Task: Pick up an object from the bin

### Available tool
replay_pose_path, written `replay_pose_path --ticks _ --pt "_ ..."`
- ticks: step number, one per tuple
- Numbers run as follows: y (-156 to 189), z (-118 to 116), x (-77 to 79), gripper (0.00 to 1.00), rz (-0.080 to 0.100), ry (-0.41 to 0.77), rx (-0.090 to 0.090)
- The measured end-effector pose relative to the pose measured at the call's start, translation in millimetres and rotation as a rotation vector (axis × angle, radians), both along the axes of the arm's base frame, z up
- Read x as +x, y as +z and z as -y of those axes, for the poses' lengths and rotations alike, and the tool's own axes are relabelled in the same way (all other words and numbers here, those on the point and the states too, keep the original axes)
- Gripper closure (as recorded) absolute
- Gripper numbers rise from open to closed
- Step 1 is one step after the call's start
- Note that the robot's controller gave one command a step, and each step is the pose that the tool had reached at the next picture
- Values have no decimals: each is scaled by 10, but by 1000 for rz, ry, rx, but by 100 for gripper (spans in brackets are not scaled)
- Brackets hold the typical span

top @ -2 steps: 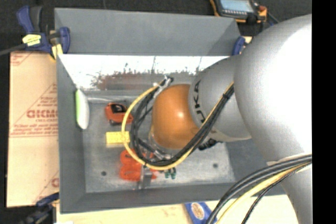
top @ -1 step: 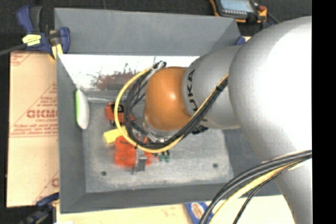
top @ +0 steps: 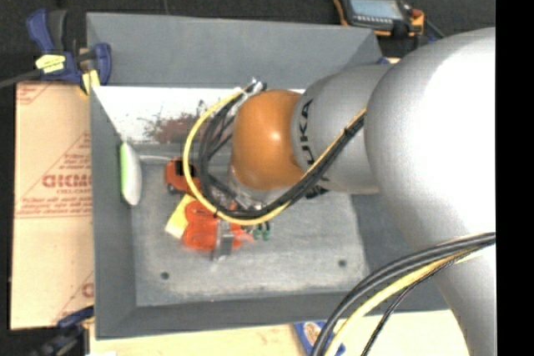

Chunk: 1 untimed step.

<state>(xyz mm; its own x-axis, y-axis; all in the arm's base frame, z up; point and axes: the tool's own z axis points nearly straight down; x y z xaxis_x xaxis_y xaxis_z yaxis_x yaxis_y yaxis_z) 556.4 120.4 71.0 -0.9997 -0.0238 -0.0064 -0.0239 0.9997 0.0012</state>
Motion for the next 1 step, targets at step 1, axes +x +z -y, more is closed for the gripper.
replay_pose_path --ticks 1 --pt "-4 65 101 100 -5 -3 0"
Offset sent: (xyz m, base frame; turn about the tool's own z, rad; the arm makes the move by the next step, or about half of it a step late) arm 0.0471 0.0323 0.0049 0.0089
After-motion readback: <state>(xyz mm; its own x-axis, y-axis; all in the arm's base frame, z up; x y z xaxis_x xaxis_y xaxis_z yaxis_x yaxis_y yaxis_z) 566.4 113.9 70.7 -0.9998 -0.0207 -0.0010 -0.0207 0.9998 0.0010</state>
